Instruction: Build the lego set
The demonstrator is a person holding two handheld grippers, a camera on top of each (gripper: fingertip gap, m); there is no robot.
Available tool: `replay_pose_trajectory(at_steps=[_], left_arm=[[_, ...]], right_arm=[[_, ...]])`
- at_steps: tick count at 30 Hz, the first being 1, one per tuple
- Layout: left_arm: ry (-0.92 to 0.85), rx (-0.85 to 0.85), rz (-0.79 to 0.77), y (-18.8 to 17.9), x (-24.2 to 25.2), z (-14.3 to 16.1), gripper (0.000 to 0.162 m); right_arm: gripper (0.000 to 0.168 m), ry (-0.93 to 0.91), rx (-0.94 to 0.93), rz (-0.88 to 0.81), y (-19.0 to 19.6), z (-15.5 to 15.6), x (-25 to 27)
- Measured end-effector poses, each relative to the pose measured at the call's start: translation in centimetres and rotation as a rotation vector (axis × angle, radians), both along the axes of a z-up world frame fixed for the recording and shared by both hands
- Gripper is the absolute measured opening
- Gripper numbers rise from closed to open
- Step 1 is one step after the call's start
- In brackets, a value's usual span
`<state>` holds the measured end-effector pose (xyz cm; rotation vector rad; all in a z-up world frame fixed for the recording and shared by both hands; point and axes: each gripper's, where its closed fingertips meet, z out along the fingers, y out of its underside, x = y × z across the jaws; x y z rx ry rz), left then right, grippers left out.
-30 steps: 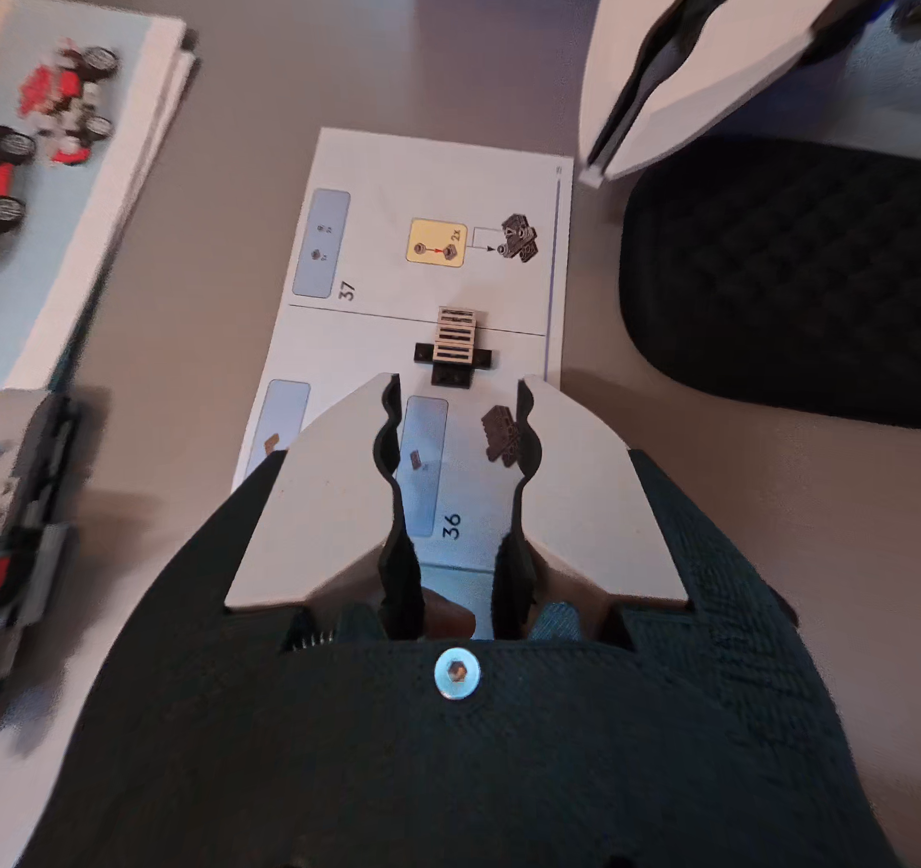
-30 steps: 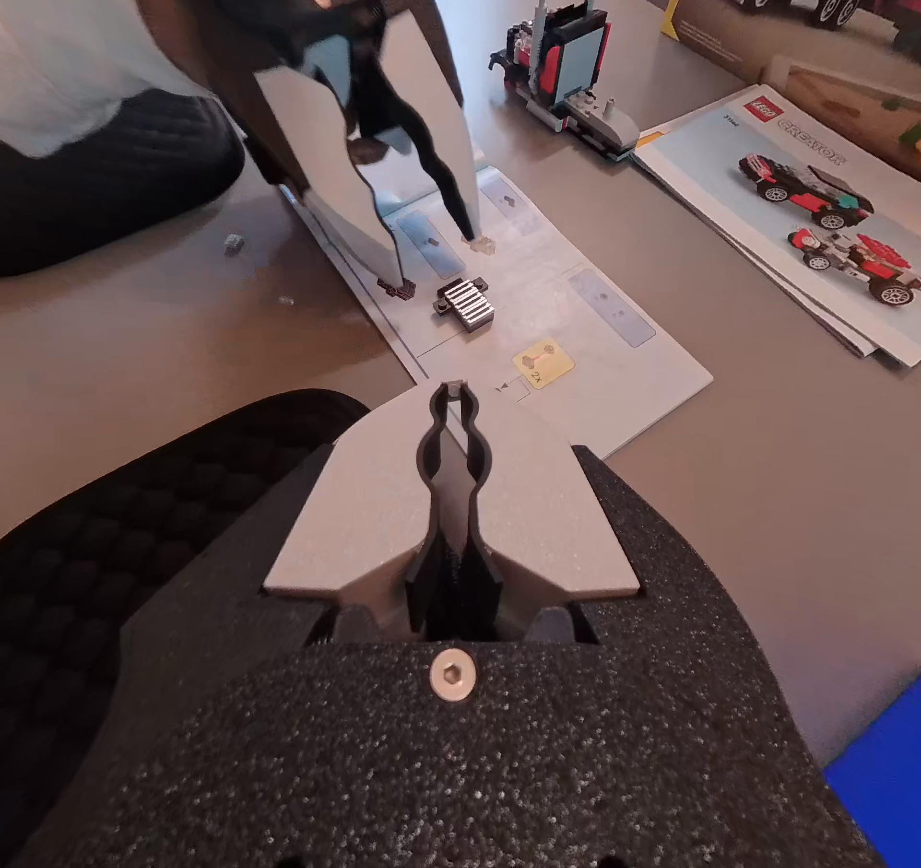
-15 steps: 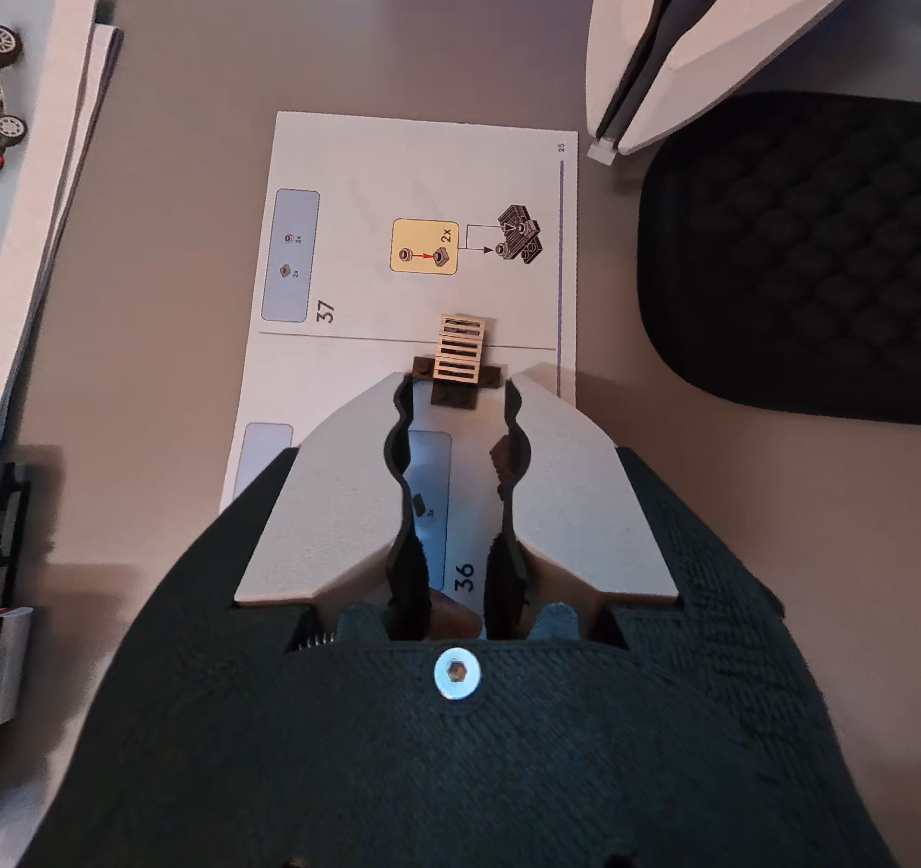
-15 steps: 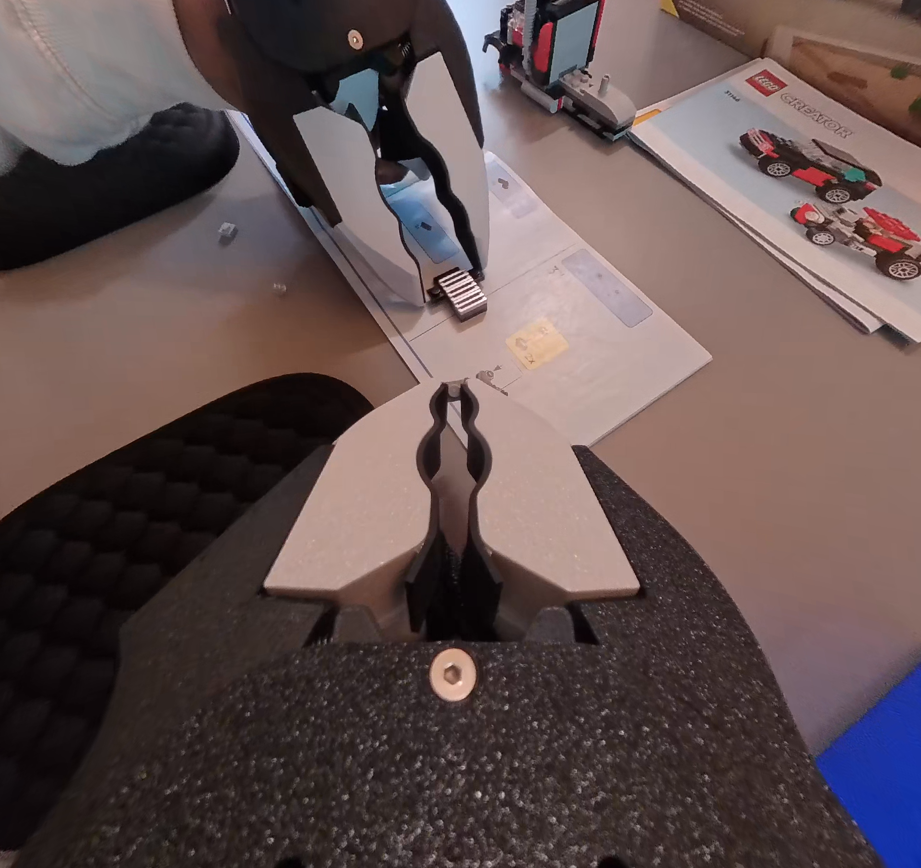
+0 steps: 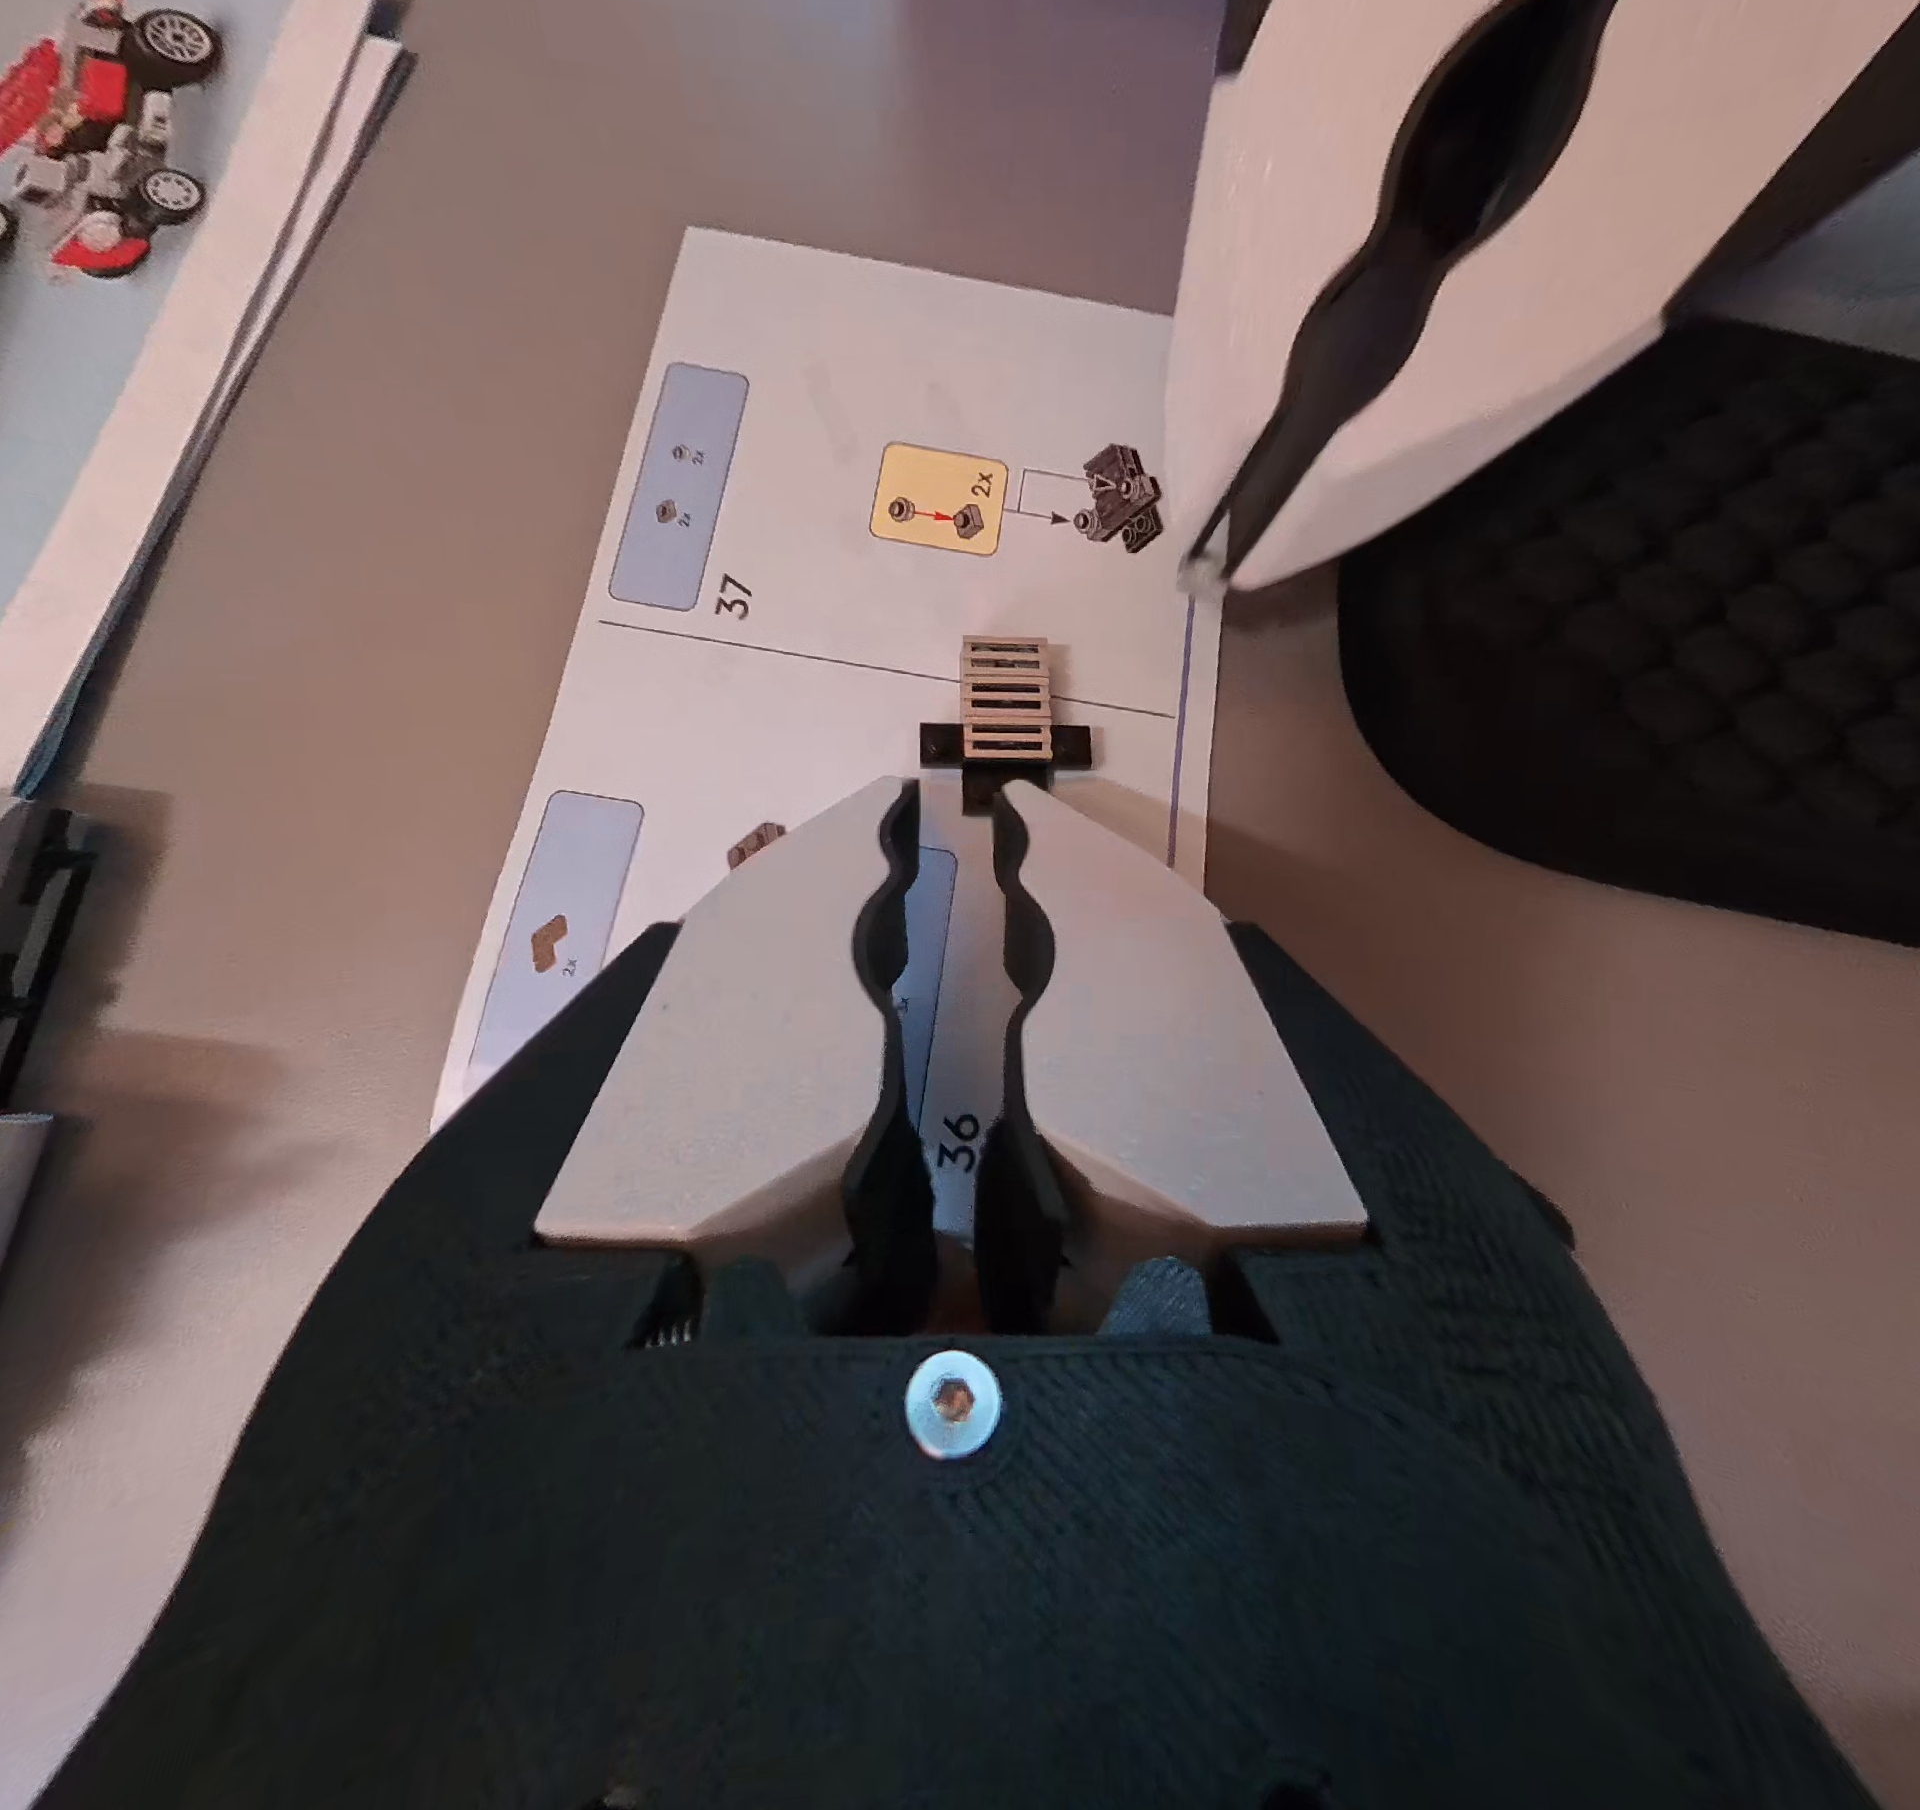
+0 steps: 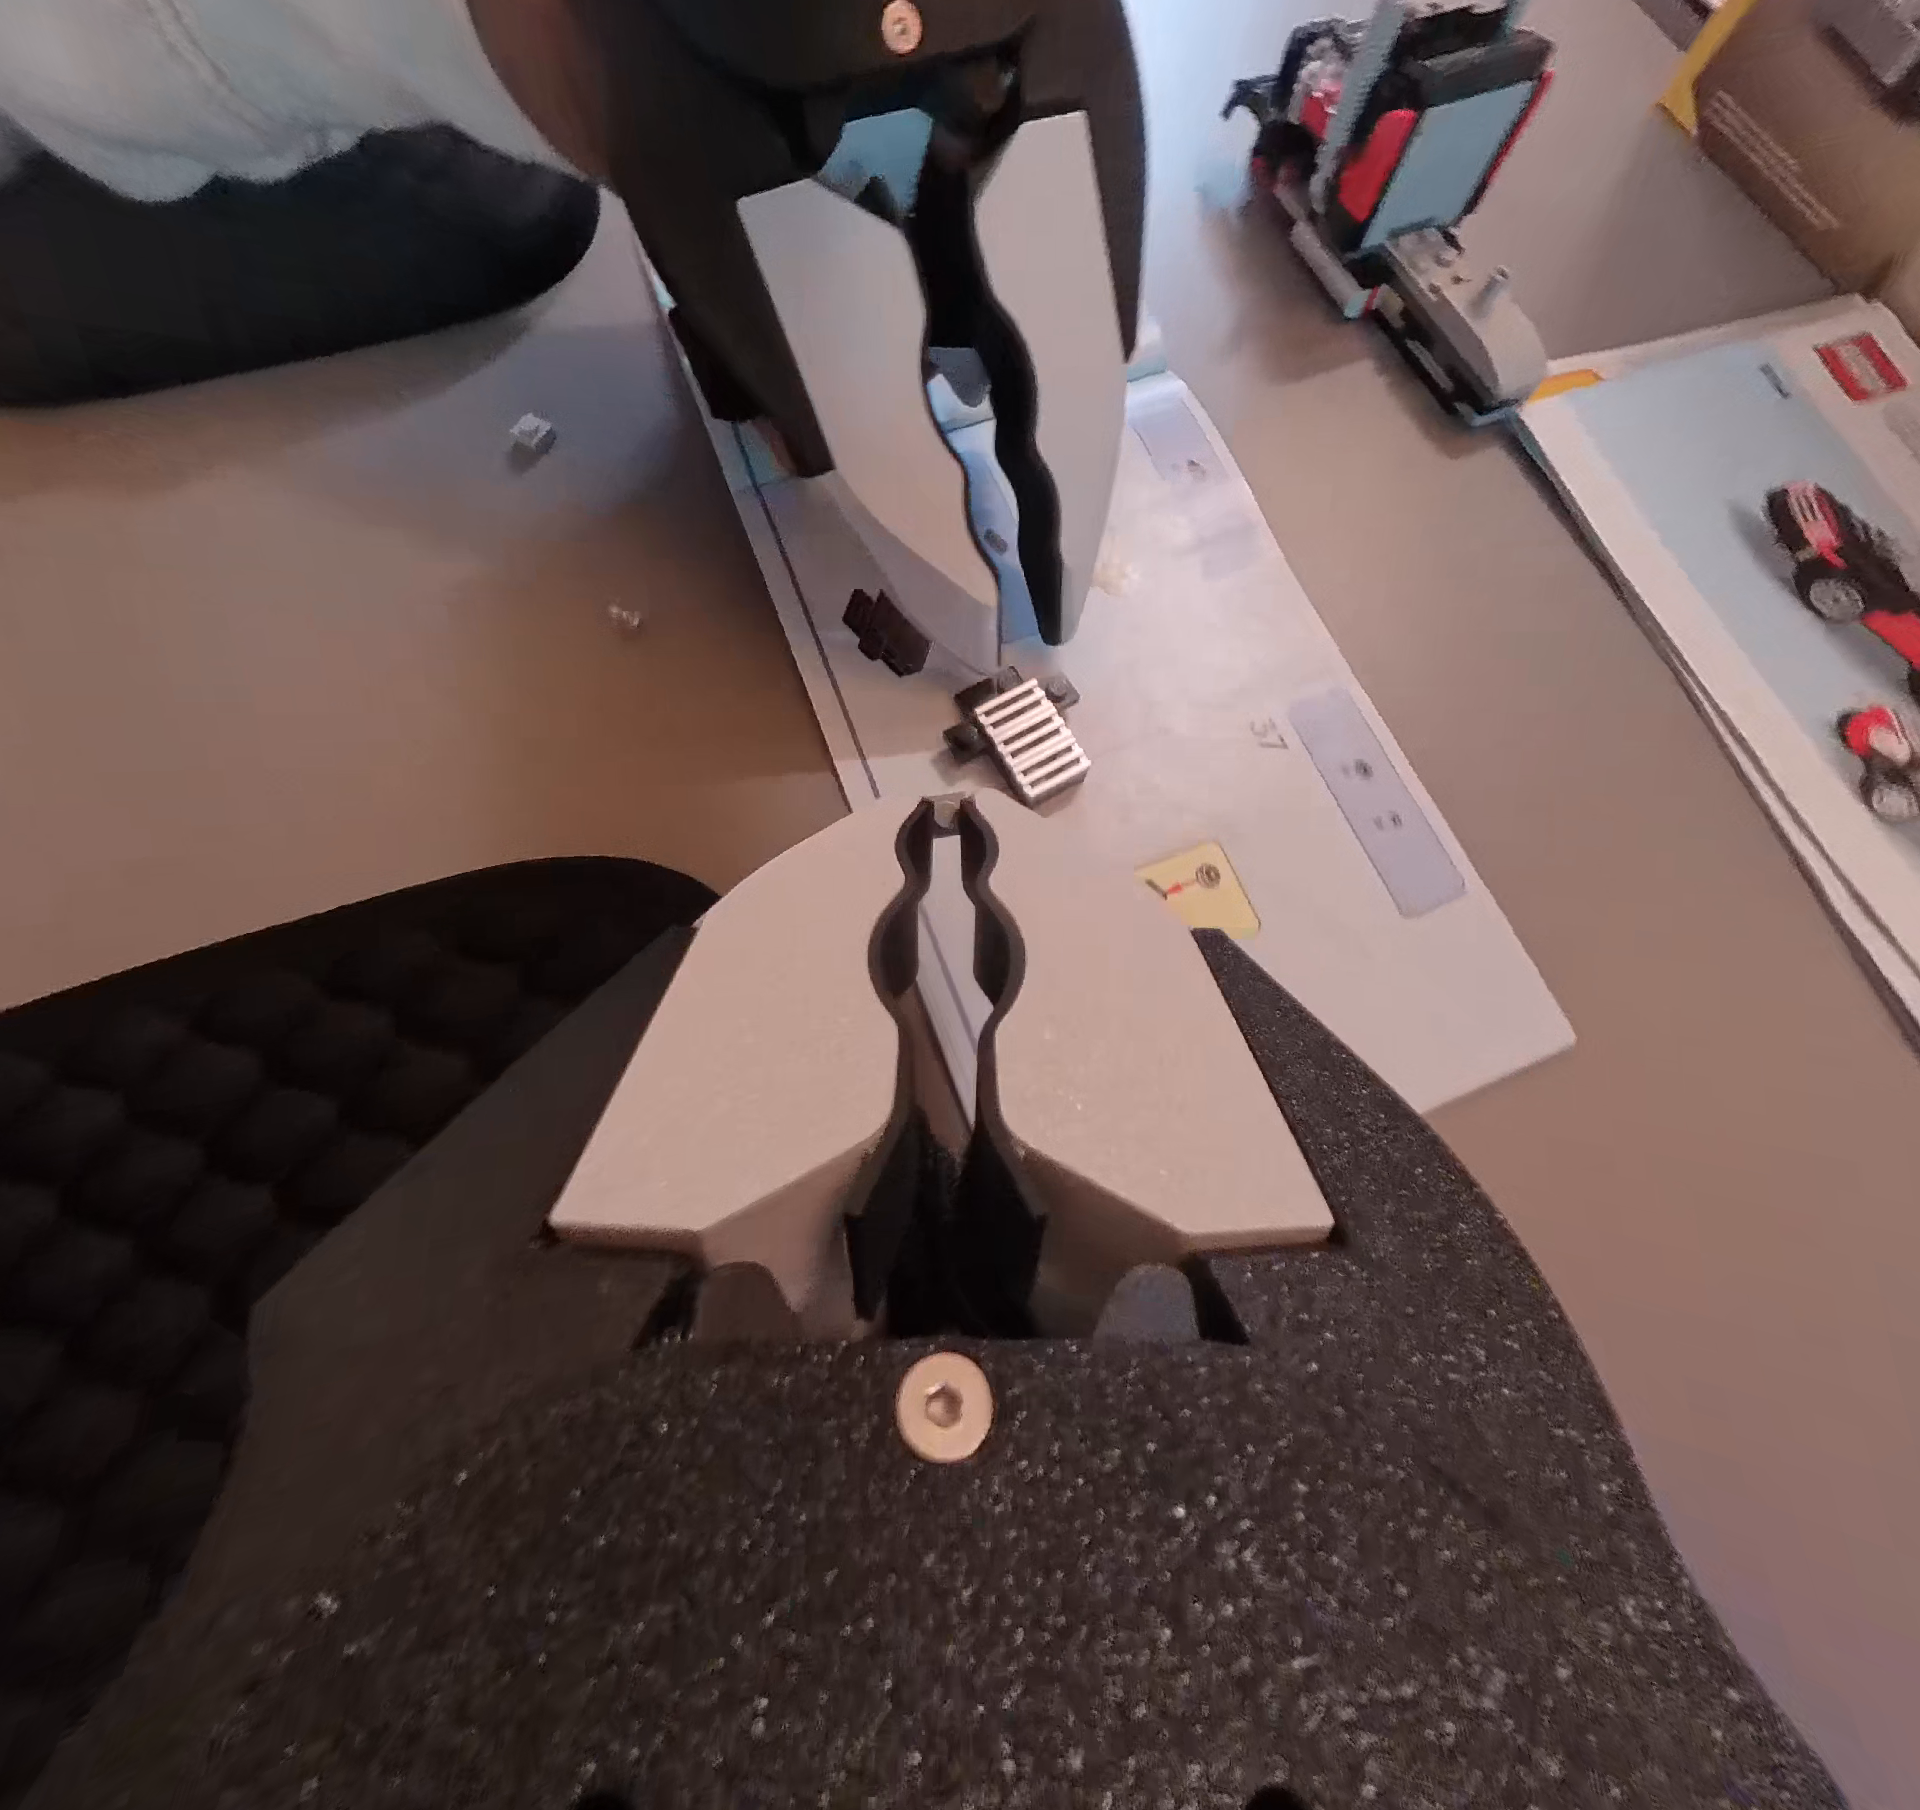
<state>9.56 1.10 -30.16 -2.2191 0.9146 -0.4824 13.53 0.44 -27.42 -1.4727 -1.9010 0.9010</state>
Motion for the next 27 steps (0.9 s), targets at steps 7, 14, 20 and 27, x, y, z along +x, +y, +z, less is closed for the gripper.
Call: replay_pose_trajectory(at_steps=[7,14,20,27], left_arm=[[0.002,0.059,-0.024,0.2,0.1,0.6,0.004],[0.009,0.074,-0.065,-0.2,0.5,0.2,0.001],[0.028,0.075,-0.071,-0.1,0.5,-0.2,0.000],[0.011,0.083,-0.085,-0.2,0.7,0.1,0.000]], right_arm=[[0.005,-0.090,0.126,0.129,0.0,-1.1,-2.0],[0.005,-0.122,0.153,0.183,-0.4,-1.4,-2.5],[0.005,-0.144,0.194,0.186,-0.3,-2.0,-2.5],[0.005,-0.153,0.206,0.203,-0.3,-1.9,-2.6]])
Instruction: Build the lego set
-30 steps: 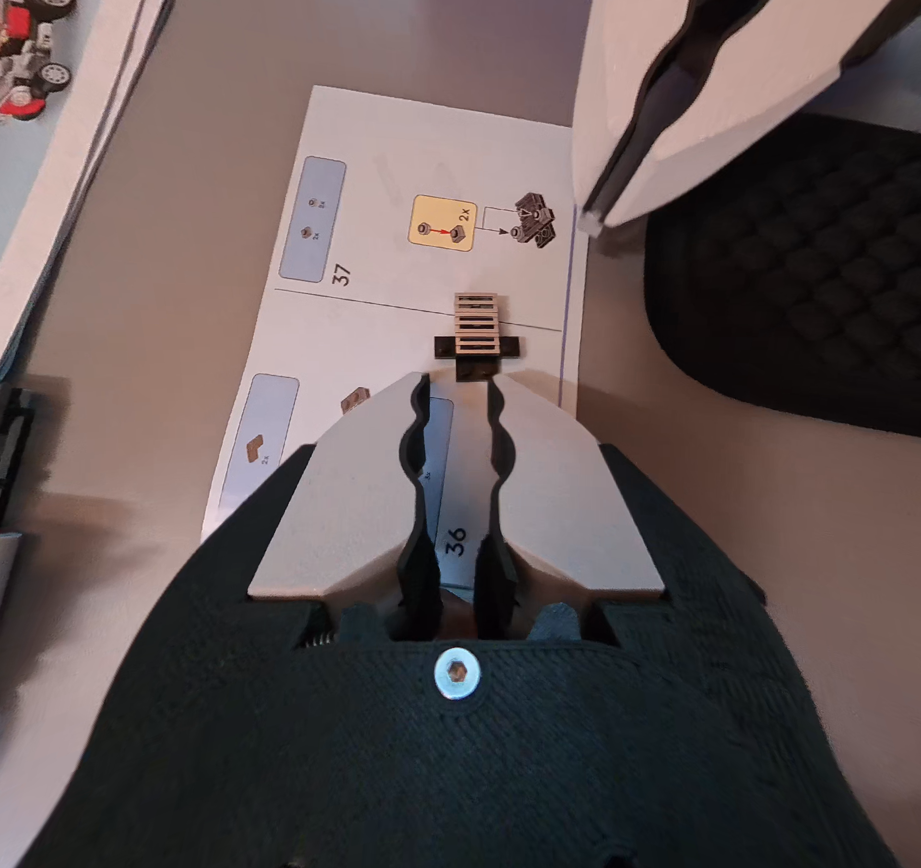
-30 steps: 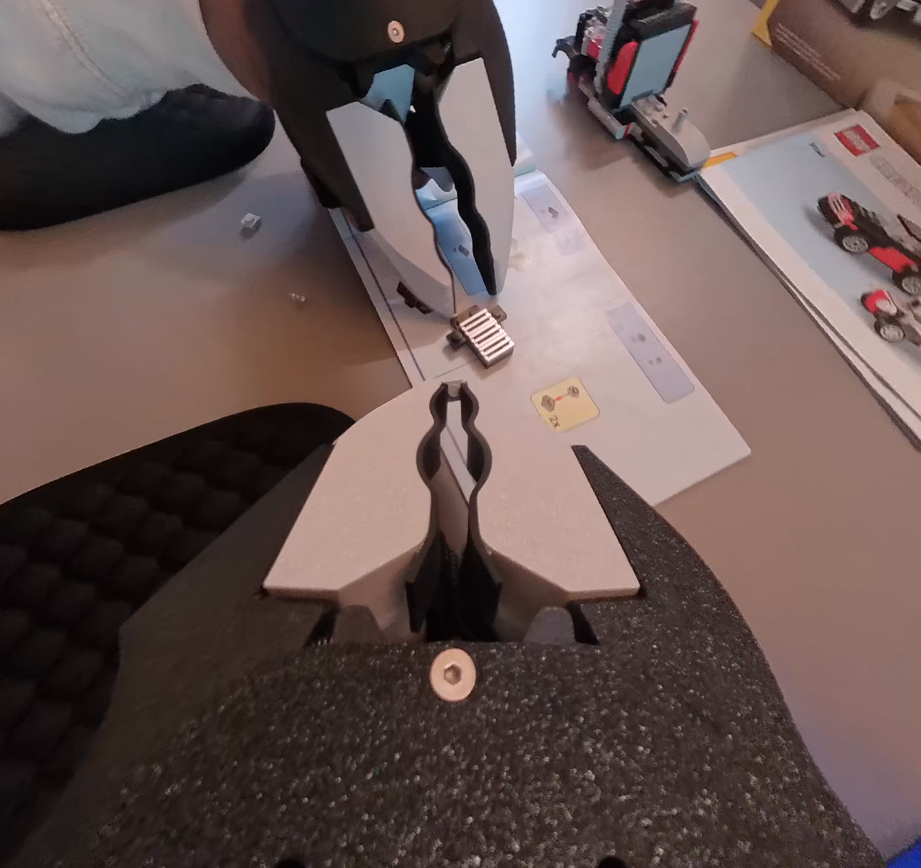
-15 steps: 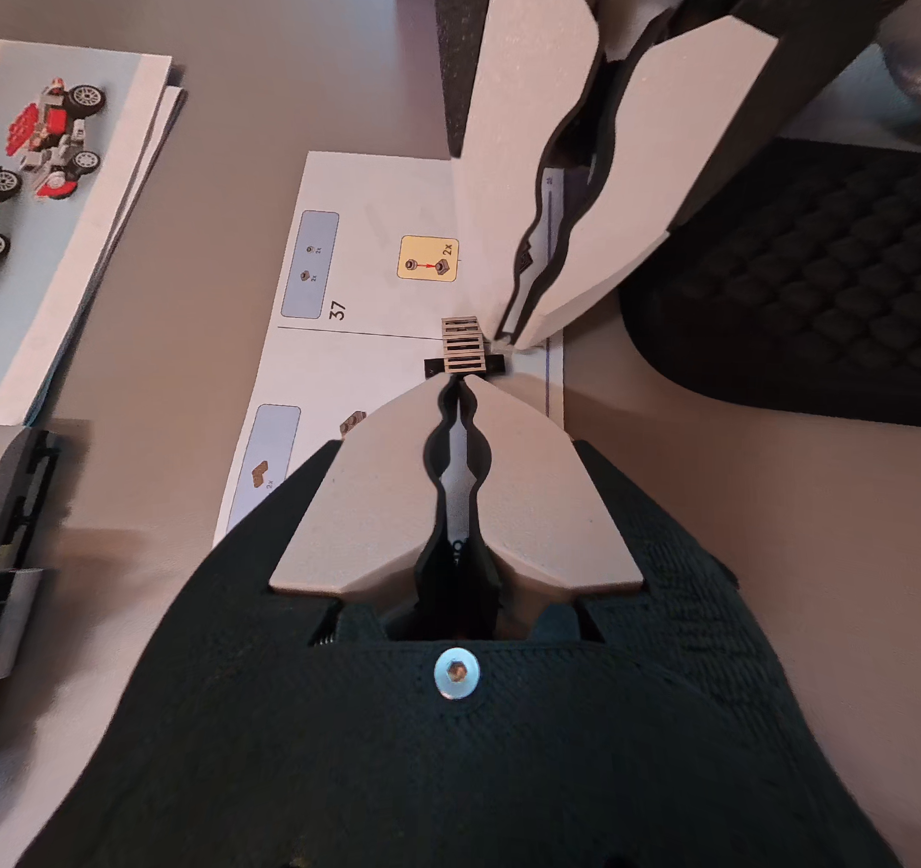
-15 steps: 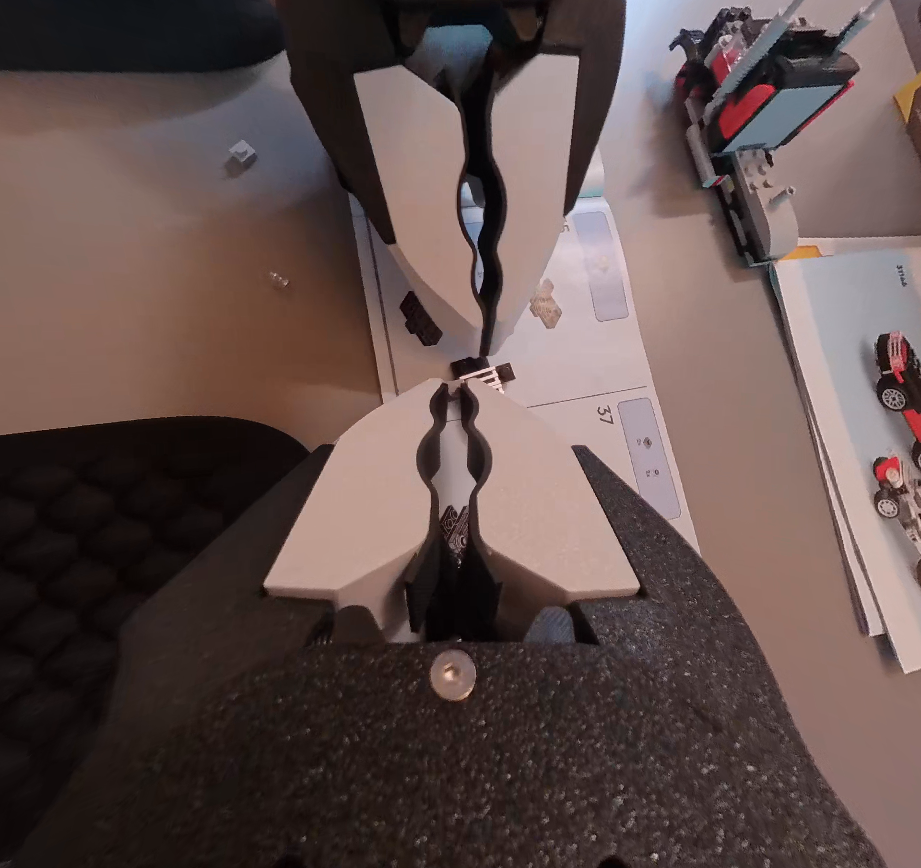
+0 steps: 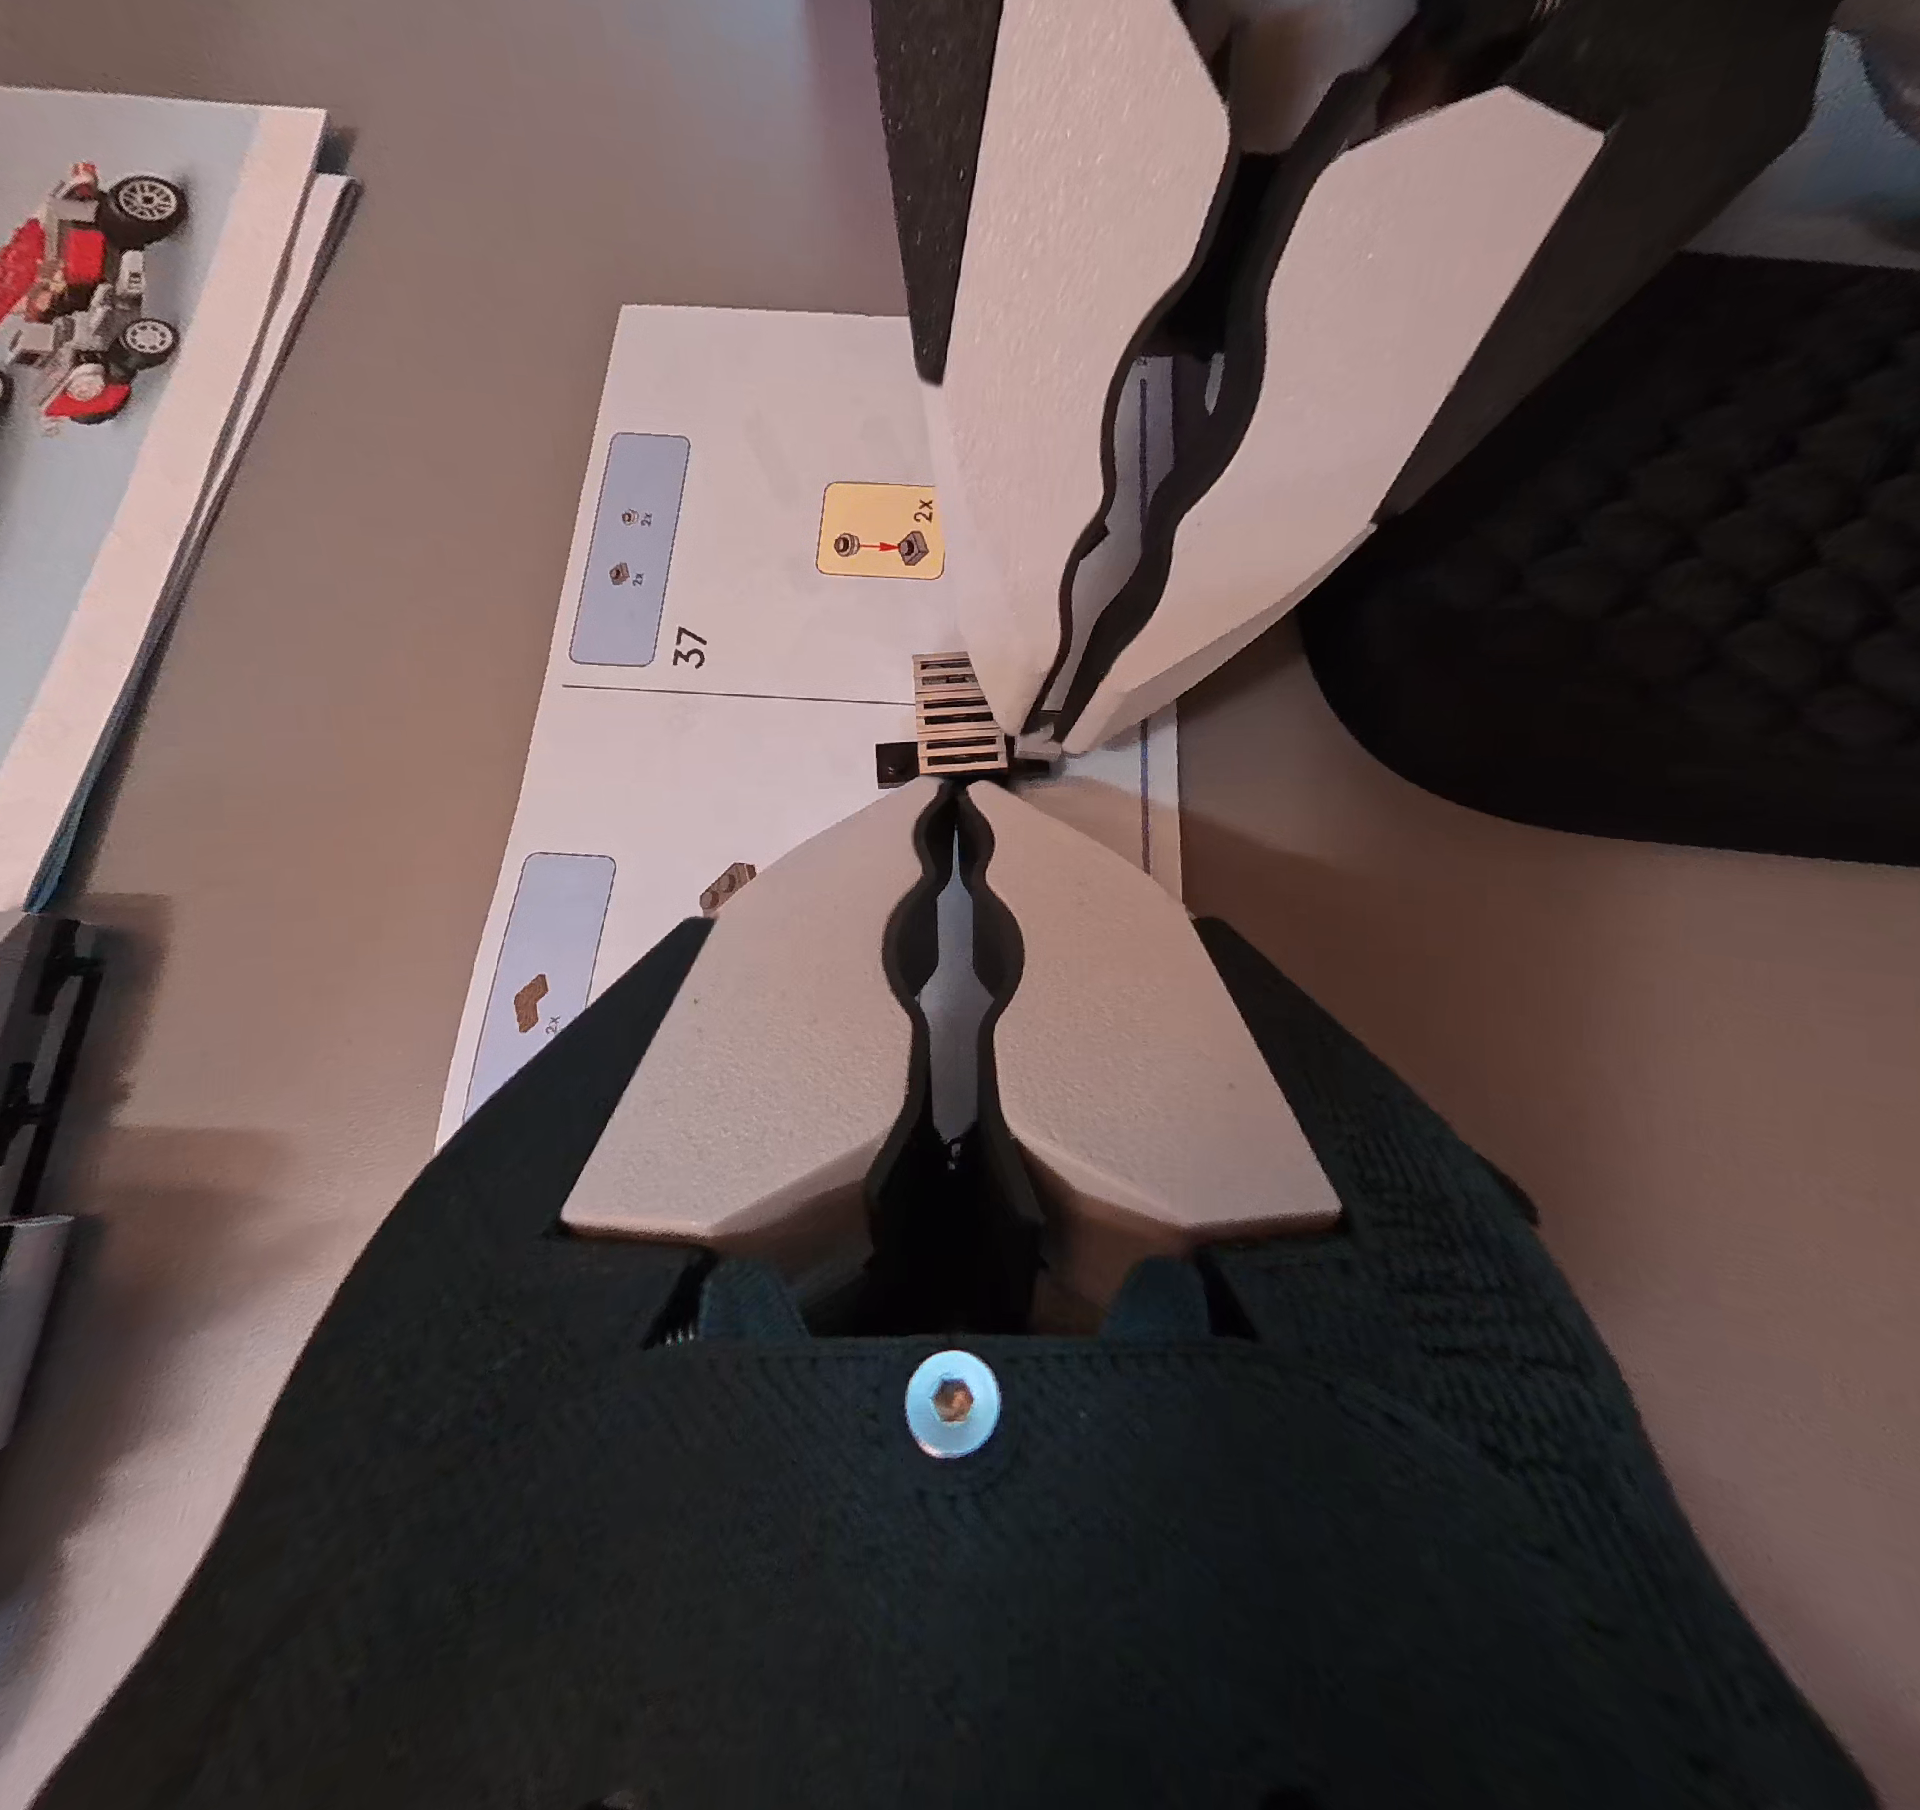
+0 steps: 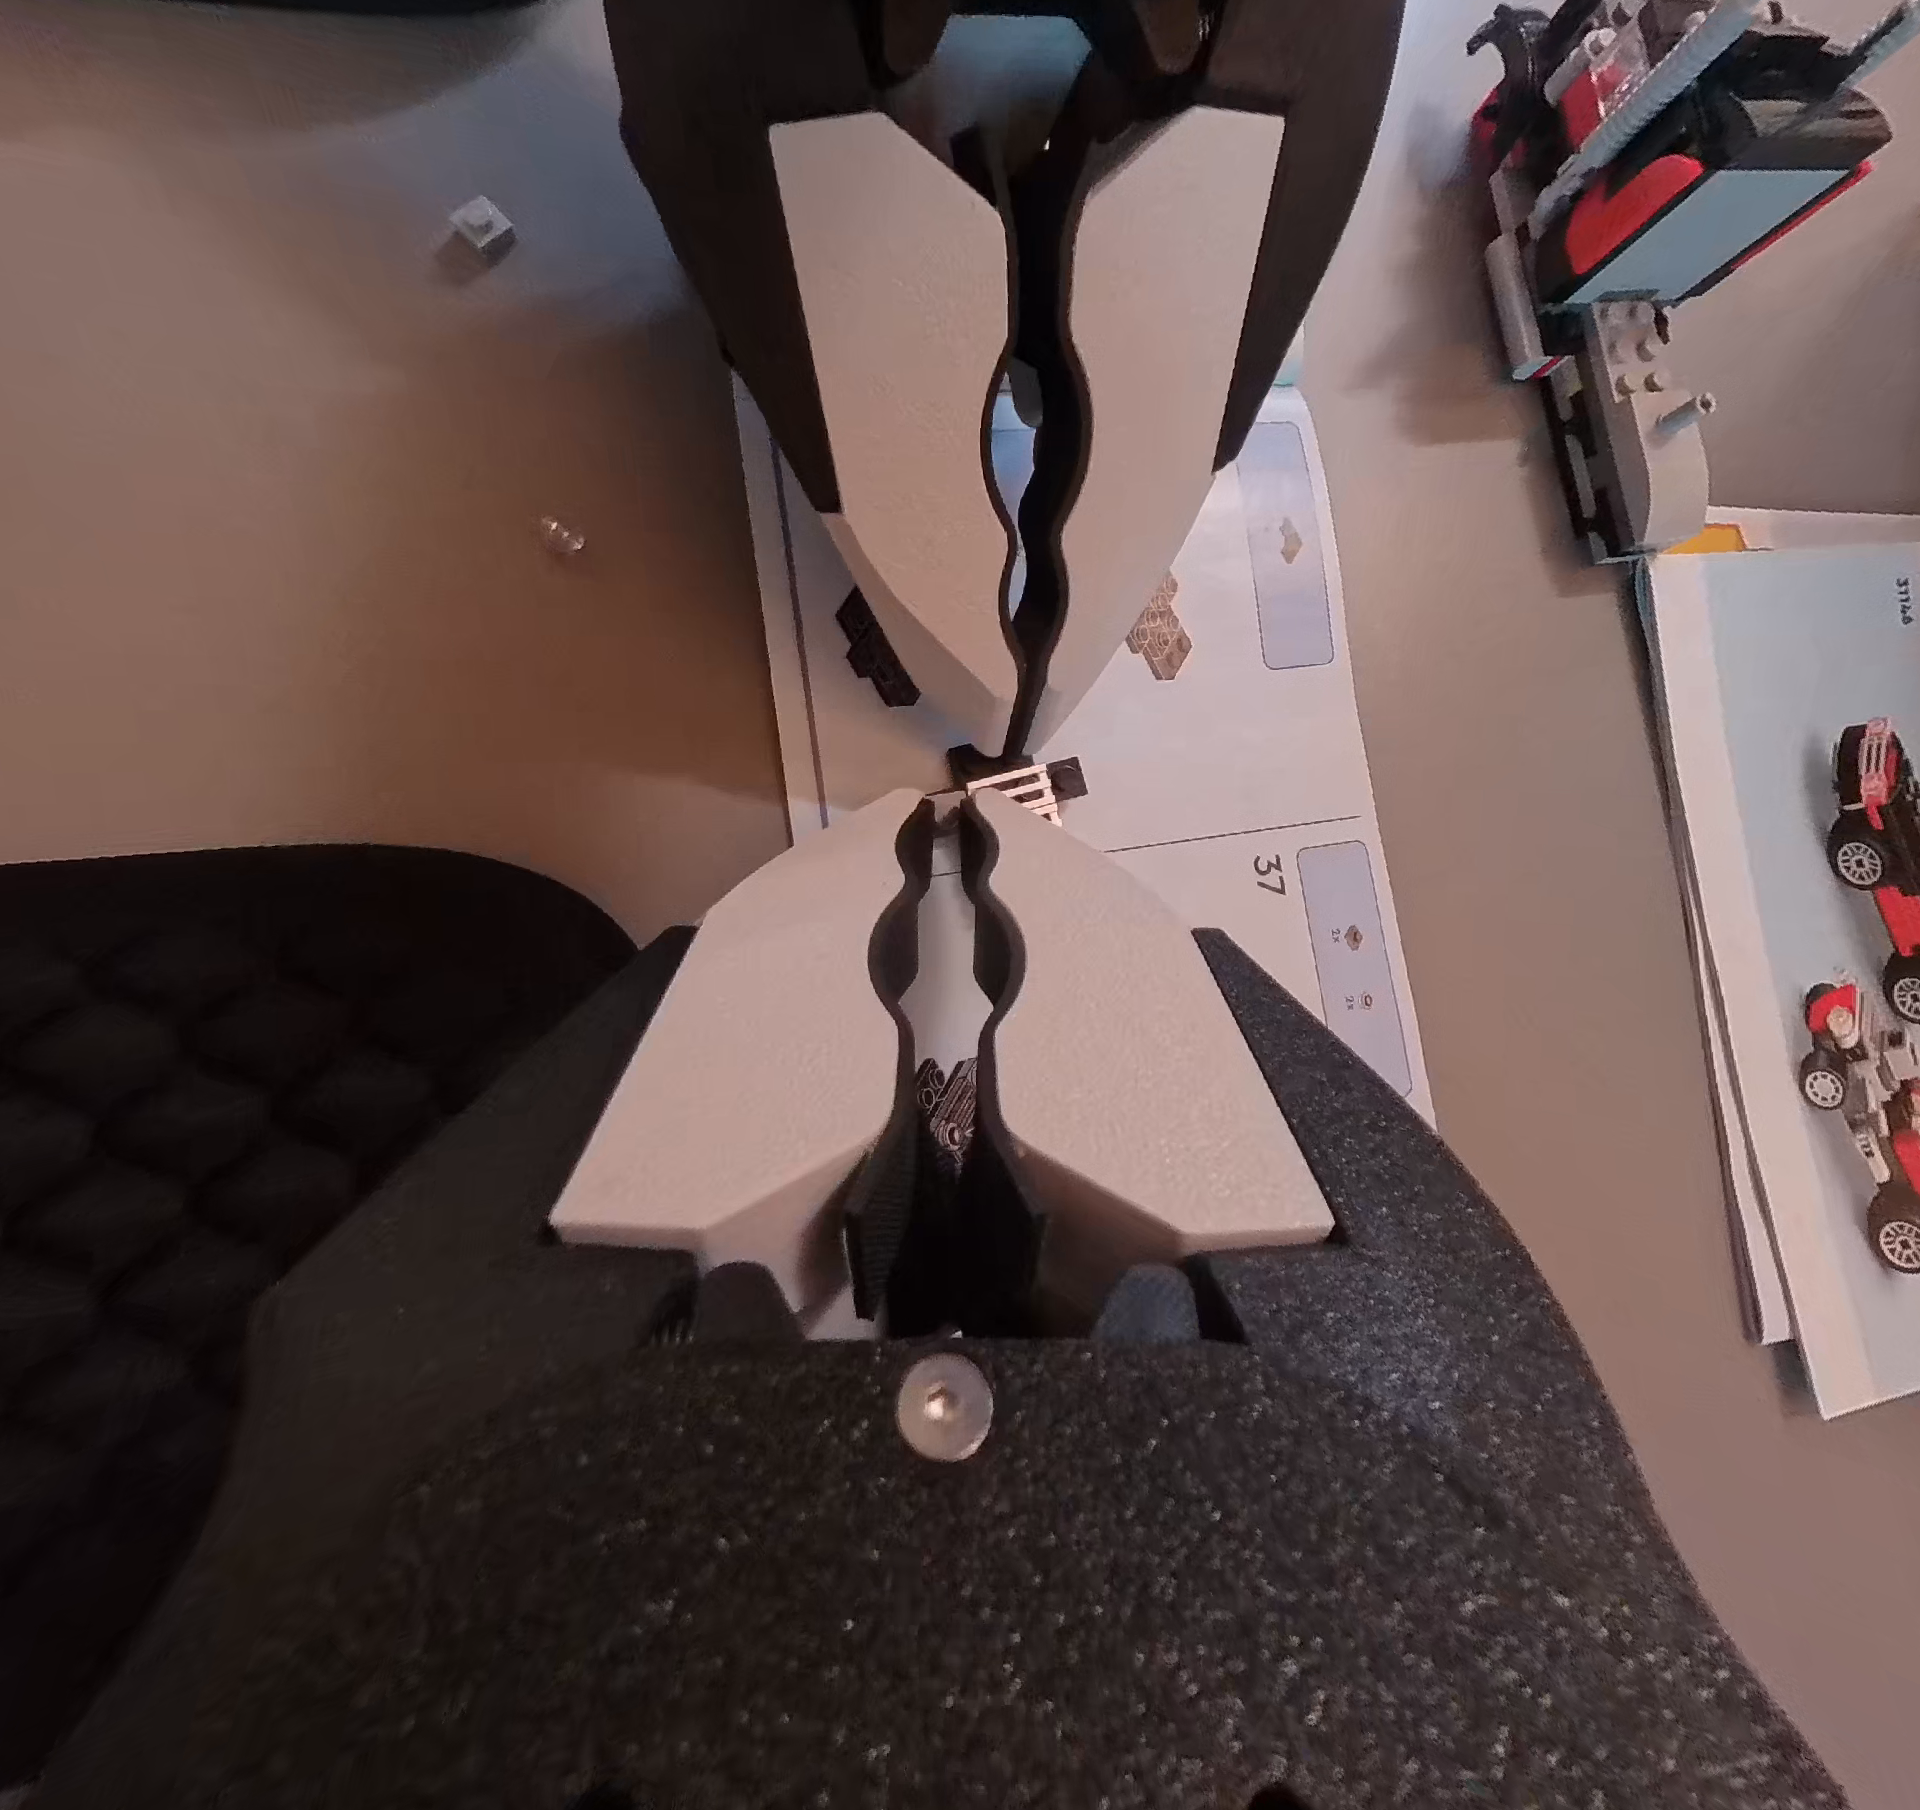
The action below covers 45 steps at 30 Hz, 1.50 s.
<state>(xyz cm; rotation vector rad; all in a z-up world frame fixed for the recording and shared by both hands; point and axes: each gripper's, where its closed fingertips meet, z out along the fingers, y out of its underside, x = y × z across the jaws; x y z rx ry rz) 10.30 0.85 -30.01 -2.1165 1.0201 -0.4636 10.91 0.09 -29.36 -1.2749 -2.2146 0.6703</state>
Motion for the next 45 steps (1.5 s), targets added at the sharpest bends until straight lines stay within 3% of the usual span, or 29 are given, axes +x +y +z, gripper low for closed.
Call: replay_pose_trajectory(at_steps=[45], left_arm=[[-0.046,-0.032,0.008,0.03,0.06,-0.28,0.000]], right_arm=[[0.005,-0.195,0.108,0.150,0.07,-0.47,0.05]])
